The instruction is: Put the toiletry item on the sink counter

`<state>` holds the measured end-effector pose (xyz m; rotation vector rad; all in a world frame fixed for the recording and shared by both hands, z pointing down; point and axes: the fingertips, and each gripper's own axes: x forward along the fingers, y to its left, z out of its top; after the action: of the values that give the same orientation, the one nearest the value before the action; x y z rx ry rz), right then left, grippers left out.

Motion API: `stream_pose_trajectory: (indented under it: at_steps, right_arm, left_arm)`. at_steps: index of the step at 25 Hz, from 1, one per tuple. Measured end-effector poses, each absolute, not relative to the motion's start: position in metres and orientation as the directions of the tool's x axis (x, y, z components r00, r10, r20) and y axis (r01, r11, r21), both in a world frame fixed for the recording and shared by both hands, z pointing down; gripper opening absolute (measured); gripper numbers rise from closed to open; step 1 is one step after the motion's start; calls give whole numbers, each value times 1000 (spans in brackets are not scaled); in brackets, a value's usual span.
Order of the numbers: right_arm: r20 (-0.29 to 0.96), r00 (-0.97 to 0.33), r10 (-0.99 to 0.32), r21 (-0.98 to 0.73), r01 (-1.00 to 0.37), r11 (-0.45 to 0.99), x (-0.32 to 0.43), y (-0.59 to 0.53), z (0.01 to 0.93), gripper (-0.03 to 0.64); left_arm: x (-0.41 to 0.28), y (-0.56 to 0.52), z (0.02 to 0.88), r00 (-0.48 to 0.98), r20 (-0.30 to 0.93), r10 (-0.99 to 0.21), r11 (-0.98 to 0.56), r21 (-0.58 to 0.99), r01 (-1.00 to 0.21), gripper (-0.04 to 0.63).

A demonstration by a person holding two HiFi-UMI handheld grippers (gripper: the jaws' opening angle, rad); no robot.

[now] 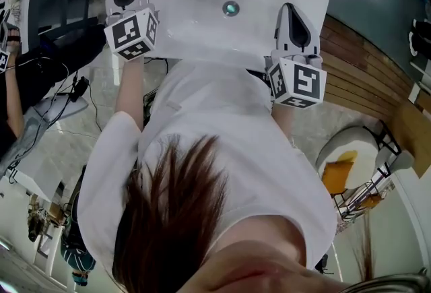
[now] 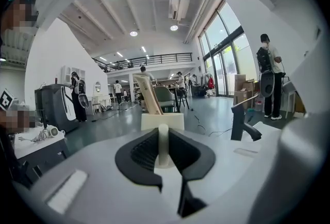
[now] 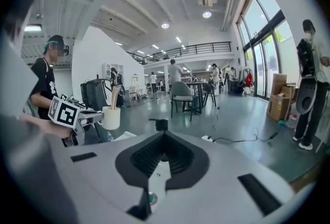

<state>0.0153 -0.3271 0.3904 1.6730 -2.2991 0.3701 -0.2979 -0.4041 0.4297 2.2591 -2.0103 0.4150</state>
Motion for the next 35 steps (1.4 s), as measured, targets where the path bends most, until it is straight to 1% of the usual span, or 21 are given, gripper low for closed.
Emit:
stream_pose_trajectory:
  at_steps: [8,15,25,35]
  right_arm:
    - [364,-287,-886,-33,-955,296,15,-325,391,5]
    - [371,-288,-883,-25,-953,300,15,-325,398,5]
    - [371,-293,-881,-21,-951,307,10,-324,393,5]
    - [367,-290,-884,-18,-952,305,8,-321,391,5]
  left_arm:
    - [-300,-409,458,100,295,-950,-139,-113,-984,46]
    - [-299,-420,475,103,301,-948,-145,-120,-982,46]
    - [-297,-431,504,100,369,-924,-160,-135,-978,46]
    - [-295,-434,522,107,400,-910,-174,-136,-975,46]
